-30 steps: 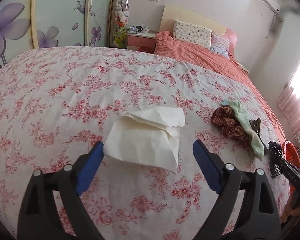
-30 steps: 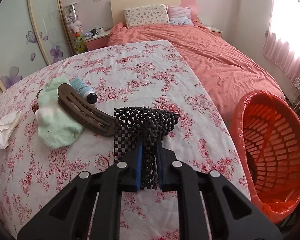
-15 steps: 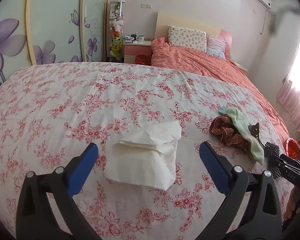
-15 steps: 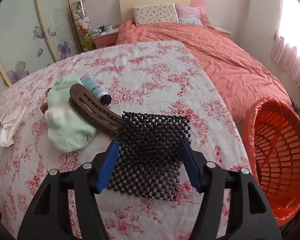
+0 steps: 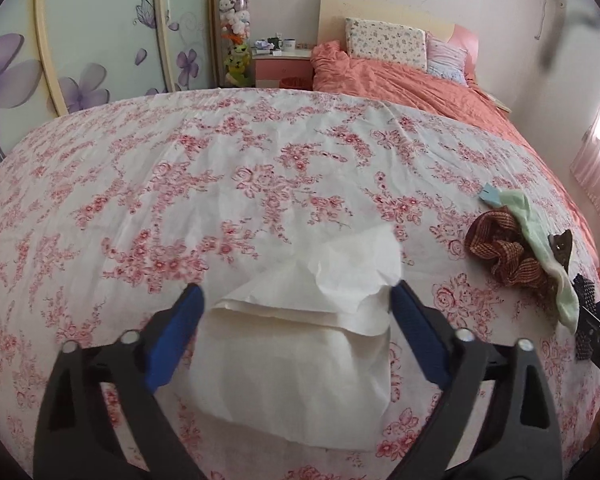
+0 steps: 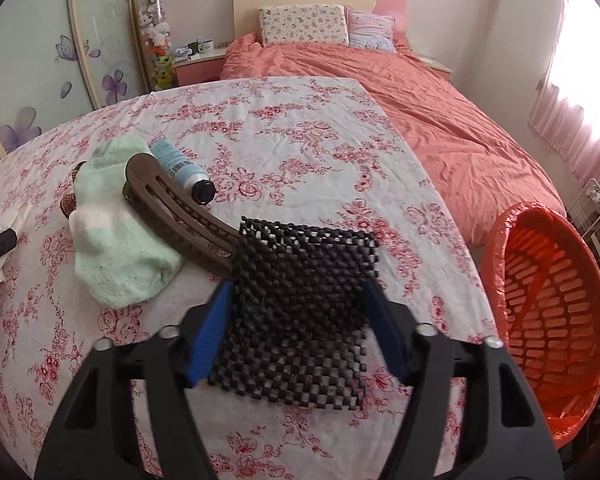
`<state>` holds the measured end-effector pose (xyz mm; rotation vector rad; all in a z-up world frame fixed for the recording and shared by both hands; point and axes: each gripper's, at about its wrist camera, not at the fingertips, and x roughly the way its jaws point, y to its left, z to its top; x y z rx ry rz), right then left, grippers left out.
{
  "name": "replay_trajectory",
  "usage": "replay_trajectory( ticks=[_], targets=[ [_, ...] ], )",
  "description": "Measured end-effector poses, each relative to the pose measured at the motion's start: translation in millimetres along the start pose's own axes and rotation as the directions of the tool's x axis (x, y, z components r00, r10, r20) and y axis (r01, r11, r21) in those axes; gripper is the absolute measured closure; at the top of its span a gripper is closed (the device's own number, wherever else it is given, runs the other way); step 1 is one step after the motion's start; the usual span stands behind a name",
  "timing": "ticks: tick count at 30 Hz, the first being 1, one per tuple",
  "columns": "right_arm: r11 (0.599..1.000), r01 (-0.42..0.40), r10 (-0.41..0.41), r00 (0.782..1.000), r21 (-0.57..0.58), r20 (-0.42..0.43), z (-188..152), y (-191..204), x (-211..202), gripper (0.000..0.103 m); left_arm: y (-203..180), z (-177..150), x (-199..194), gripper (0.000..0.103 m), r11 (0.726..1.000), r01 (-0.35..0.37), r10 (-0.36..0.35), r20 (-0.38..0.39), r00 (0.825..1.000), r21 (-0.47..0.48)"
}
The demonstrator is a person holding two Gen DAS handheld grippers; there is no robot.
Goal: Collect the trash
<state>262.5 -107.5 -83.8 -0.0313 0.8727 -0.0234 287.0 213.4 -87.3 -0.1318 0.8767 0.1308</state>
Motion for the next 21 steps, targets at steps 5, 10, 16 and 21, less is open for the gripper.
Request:
replay_trajectory(
  ticks=[5, 10, 16, 21],
  targets=[
    [1.000, -0.014, 0.013, 1.000, 0.023, 0.019, -5, -15, -5, 0.076, -10, -3, -1, 0.040, 0.997, 0.072, -0.072, -0.007, 0.997, 0.009],
    [0.998, -0.039, 0.038, 0.999, 0.042, 0.019, -5, -21, -5, 0.080, -28, -9, -3, 0.039, 0.995, 0.098, -0.097, -0.012, 0.995, 0.031],
    [0.997, -0.057, 0.057, 0.998, 0.055, 0.013, -5, -22, -3, 0.079, -32, -8, -1, 0.039, 0.997, 0.072, -0.072, -0.015, 0.997, 0.029],
    [0.998, -0.050, 0.050, 0.999, 0.049, 0.011, -5, -22, -2, 0.079, -30, -9, -2, 0.040, 0.998, 0.053, -0.053, -0.015, 0.998, 0.020]
  ],
)
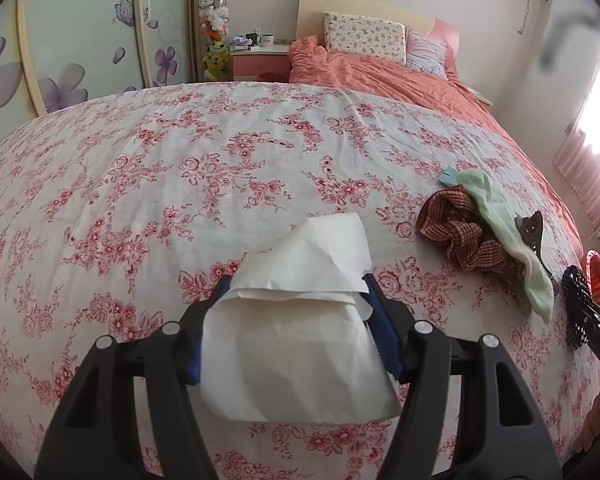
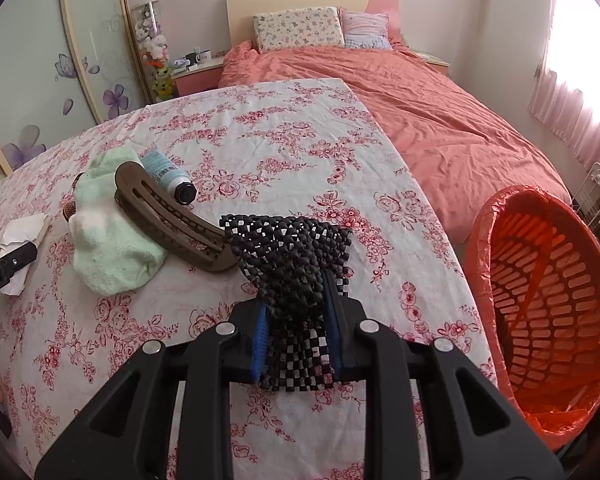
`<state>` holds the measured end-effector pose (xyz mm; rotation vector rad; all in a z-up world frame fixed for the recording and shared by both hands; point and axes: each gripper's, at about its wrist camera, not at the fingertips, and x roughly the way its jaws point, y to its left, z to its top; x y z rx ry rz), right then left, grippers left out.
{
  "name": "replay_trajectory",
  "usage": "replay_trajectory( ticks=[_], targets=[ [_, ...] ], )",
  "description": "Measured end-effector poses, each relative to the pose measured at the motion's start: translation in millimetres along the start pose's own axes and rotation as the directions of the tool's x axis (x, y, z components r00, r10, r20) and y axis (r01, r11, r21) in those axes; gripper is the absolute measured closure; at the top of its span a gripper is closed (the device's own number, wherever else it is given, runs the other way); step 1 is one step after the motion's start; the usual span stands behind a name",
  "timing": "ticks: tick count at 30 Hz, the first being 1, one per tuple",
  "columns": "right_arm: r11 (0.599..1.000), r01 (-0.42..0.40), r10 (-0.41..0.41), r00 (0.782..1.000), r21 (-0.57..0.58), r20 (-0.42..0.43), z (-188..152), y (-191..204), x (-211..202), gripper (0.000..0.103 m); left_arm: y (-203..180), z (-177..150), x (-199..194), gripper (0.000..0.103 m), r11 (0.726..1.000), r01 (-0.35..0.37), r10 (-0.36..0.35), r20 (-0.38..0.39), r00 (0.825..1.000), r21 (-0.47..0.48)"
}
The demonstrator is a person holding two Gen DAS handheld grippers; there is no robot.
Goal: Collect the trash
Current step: 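Carry the white tissue and mesh pad in both grippers over the basket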
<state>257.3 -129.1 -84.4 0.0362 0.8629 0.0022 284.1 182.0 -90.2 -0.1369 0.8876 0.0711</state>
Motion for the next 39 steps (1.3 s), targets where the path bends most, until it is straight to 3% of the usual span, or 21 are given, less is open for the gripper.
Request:
replay_trajectory(
  ticks=[9, 13, 14, 23, 30, 39],
  targets=[
    [1.000, 0.012, -0.012, 1.000, -0.012, -0.002, -1, 2, 0, 0.078, -1, 0, 0, 0.040, 0.999, -0.039, 0.039, -0.008, 0.999, 0.018],
    [1.000, -0.011, 0.011, 1.000, -0.009, 0.006, -1, -1, -2, 0.080, -6, 2, 0, 0.059, 0.998, -0.040, 0.041, -0.001, 0.999, 0.055],
    [1.000, -0.021, 0.021, 1.000, -0.012, 0.011, -1, -2, -3, 0.087, -6, 2, 0, 0.063, 0.998, -0.031, 0.031, 0.001, 1.000, 0.057],
    [0.993, -0.111, 0.107, 0.990, 0.044, 0.090, -5, -22, -40, 0.090, -18, 1, -33, 0.067, 0.997, -0.013, 0.007, 0.077, 0.997, 0.078],
    [0.989, -0.137, 0.125, 0.976, 0.059, 0.177, -6, -37, -84, 0.090, -60, 0, -83, 0.066, 0.989, 0.034, -0.054, 0.145, 0.988, 0.141],
    [0.987, -0.117, 0.083, 0.957, 0.109, 0.278, -10, -73, -131, 0.090, -132, -11, -132, 0.066, 0.963, 0.171, -0.209, 0.174, 0.962, 0.210]
  ],
)
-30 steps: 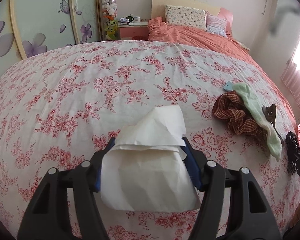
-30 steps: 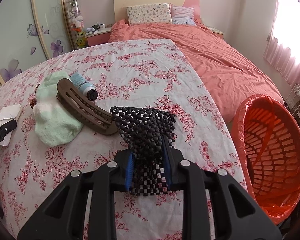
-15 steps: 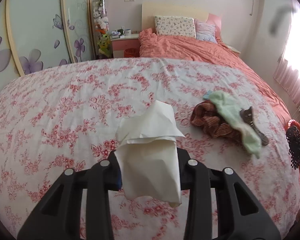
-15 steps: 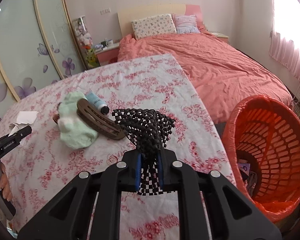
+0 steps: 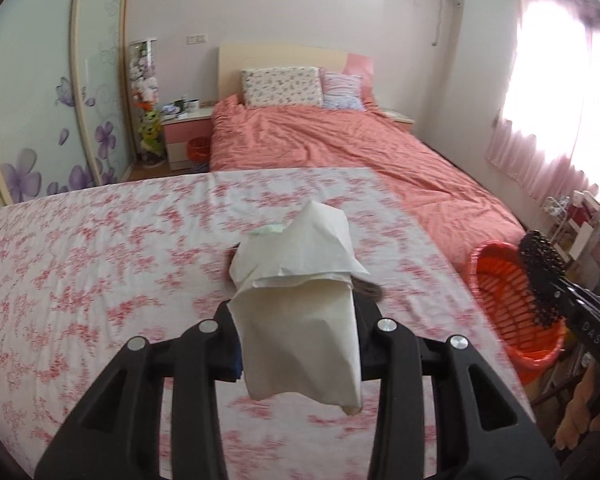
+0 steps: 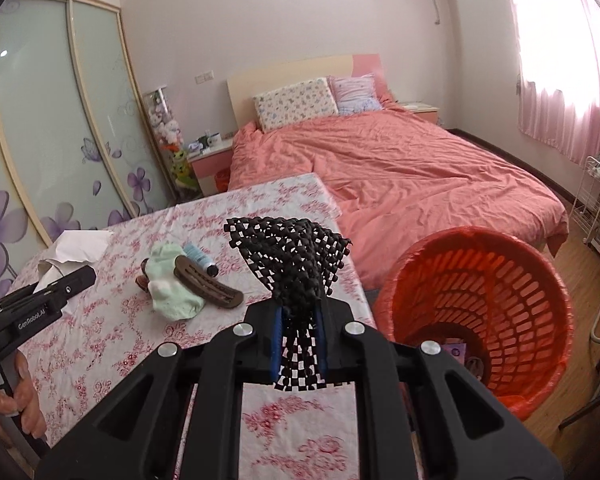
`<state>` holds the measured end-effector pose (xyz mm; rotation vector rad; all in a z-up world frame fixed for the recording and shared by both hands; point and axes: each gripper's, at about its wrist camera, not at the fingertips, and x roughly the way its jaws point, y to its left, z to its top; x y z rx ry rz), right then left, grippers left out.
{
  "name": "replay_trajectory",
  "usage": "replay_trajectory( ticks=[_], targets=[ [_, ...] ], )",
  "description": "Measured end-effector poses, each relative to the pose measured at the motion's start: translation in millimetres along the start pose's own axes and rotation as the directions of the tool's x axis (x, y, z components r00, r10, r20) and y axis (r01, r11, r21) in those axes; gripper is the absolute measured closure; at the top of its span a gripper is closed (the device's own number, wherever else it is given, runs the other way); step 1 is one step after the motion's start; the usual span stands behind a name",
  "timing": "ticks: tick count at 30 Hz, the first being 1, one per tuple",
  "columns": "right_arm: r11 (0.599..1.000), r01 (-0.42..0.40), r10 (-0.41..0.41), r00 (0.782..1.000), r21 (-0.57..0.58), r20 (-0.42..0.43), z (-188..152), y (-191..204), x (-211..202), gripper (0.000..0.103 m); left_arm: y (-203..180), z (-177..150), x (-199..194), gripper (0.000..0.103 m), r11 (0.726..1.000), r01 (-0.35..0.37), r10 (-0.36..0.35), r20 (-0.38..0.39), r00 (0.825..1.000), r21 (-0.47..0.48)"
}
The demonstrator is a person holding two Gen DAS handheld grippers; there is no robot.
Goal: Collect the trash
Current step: 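Carry the white tissue and mesh pad in both grippers over the basket, then open both grippers to drop the tissue and mesh pad into the basket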
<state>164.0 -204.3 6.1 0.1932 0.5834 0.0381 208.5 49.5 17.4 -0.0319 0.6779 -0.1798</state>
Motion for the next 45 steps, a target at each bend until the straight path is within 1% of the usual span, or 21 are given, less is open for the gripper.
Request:
replay_trajectory(
  ticks=[3, 7, 11, 15, 17, 22, 24, 26, 27, 28, 29, 30, 31, 32, 33, 34, 36, 40, 45],
  targets=[
    [0.999, 0.019, -0.020, 1.000, 0.025, 0.024, 3, -15, -12, 0.090, -30, 1, -6, 0.066, 0.998, 0.065, -0.065, 0.012, 0.998, 0.024],
    [0.997, 0.048, -0.052, 0.997, 0.067, 0.060, 4, -41, -26, 0.090, -75, 1, -10, 0.066, 0.985, 0.160, -0.161, 0.015, 0.987, 0.060],
    [0.992, 0.079, -0.088, 0.992, 0.102, 0.087, 9, -67, -36, 0.090, -119, 2, -7, 0.066, 0.964, 0.249, -0.251, 0.009, 0.968, 0.092],
    [0.982, 0.107, -0.123, 0.988, 0.153, 0.098, 13, -99, -36, 0.090, -163, 1, 6, 0.065, 0.939, 0.323, -0.323, -0.017, 0.946, 0.116],
    [0.977, 0.109, -0.128, 0.987, 0.181, 0.096, 12, -113, -35, 0.090, -183, -1, 16, 0.065, 0.925, 0.359, -0.357, -0.036, 0.933, 0.124],
    [0.963, 0.110, -0.133, 0.988, 0.245, 0.079, 12, -151, -22, 0.090, -233, -7, 45, 0.065, 0.894, 0.421, -0.412, -0.089, 0.907, 0.156],
    [0.959, 0.116, -0.139, 0.988, 0.260, 0.072, 12, -162, -15, 0.090, -249, -9, 60, 0.064, 0.886, 0.435, -0.421, -0.112, 0.900, 0.162],
    [0.955, 0.111, -0.133, 0.989, 0.274, 0.065, 11, -170, -10, 0.090, -261, -11, 74, 0.061, 0.882, 0.443, -0.425, -0.134, 0.895, 0.162],
    [0.952, 0.102, -0.124, 0.990, 0.288, 0.059, 11, -173, -8, 0.088, -265, -12, 81, 0.060, 0.881, 0.444, -0.424, -0.143, 0.894, 0.163],
    [0.950, 0.100, -0.122, 0.991, 0.297, 0.059, 10, -176, -6, 0.088, -269, -14, 88, 0.056, 0.882, 0.442, -0.420, -0.151, 0.895, 0.164],
    [0.948, 0.098, -0.122, 0.991, 0.303, 0.059, 9, -182, -3, 0.081, -270, -15, 95, 0.050, 0.887, 0.431, -0.408, -0.156, 0.900, 0.164],
    [0.947, 0.101, -0.124, 0.991, 0.306, 0.056, 9, -185, 0, 0.071, -270, -15, 102, 0.046, 0.891, 0.424, -0.400, -0.163, 0.902, 0.162],
    [0.947, 0.104, -0.125, 0.991, 0.304, 0.050, 8, -184, 3, 0.066, -271, -17, 108, 0.041, 0.895, 0.417, -0.391, -0.170, 0.905, 0.161],
    [0.947, 0.106, -0.125, 0.991, 0.302, 0.043, 7, -184, 6, 0.056, -270, -19, 113, 0.038, 0.899, 0.407, -0.380, -0.177, 0.908, 0.162],
    [0.948, 0.112, -0.127, 0.991, 0.297, 0.032, 5, -185, 11, 0.052, -266, -19, 118, 0.038, 0.902, 0.399, -0.370, -0.185, 0.911, 0.162],
    [0.948, 0.119, -0.132, 0.991, 0.294, 0.025, 4, -185, 11, 0.050, -264, -22, 122, 0.036, 0.905, 0.393, -0.362, -0.192, 0.912, 0.163],
    [0.948, 0.128, -0.137, 0.990, 0.291, 0.012, 0, -184, 14, 0.045, -256, -25, 127, 0.035, 0.912, 0.376, -0.342, -0.202, 0.918, 0.163],
    [0.945, 0.145, -0.150, 0.989, 0.291, -0.006, -5, -184, 12, 0.043, -239, -28, 130, 0.033, 0.926, 0.341, -0.308, -0.197, 0.931, 0.163],
    [0.952, 0.193, -0.195, 0.981, 0.238, -0.015, -4, -172, 11, 0.039, -215, -28, 116, 0.030, 0.944, 0.279, -0.252, -0.164, 0.954, 0.175]
  ],
)
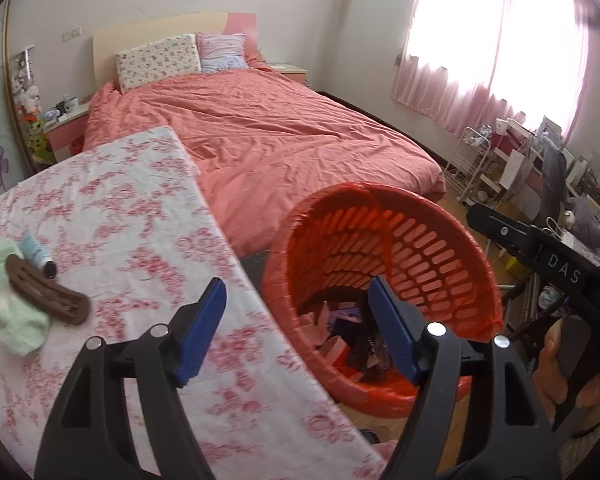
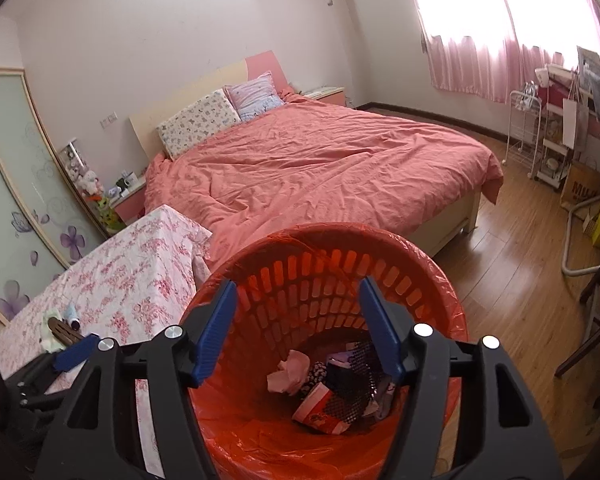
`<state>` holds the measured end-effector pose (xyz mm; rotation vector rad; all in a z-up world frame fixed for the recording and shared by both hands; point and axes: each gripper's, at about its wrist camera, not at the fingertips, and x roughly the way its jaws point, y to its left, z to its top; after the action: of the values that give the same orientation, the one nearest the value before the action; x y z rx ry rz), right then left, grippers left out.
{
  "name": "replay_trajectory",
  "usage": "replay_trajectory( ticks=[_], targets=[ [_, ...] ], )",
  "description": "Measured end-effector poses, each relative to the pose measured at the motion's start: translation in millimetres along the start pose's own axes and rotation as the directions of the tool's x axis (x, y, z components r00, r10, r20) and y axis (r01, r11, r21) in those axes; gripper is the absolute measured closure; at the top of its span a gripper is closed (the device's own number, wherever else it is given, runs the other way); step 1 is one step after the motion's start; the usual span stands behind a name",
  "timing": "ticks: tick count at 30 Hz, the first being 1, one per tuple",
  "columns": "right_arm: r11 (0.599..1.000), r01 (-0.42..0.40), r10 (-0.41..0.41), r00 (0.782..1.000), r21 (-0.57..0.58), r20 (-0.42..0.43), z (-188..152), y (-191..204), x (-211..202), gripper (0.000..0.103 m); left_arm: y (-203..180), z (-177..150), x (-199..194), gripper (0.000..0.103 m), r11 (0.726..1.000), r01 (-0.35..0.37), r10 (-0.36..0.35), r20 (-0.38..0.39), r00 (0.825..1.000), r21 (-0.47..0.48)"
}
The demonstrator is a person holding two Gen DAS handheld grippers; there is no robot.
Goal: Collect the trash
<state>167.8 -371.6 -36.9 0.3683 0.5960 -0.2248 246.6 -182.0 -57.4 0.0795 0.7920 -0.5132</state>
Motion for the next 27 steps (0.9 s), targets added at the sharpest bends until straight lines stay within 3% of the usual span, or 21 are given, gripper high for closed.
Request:
replay_trajectory(
  ticks=[9, 18, 24, 27],
  targets=[
    [0.996, -0.016, 0.012, 0.999, -0.085, -0.047, -16, 38, 7, 0.039, 74, -20, -40, 0.029, 0.986, -0.149, 0.151, 0.024, 0.988, -0.077],
    [0.978, -0.087, 0.064, 0.991, -0.191, -0.121, -41, 97, 19, 0.039, 171, -44, -68, 0.033, 0.921, -0.280, 0.290, -0.004, 0.957, -0.272],
    [0.961, -0.134, 0.092, 0.980, -0.242, -0.178, -59, 132, 30, 0.039, 198, -49, -59, 0.054, 0.908, -0.260, 0.262, -0.041, 0.964, -0.327],
    [0.955, -0.146, 0.096, 0.976, -0.257, -0.197, -66, 145, 33, 0.039, 205, -48, -48, 0.081, 0.908, -0.237, 0.232, -0.058, 0.971, -0.346]
  ],
)
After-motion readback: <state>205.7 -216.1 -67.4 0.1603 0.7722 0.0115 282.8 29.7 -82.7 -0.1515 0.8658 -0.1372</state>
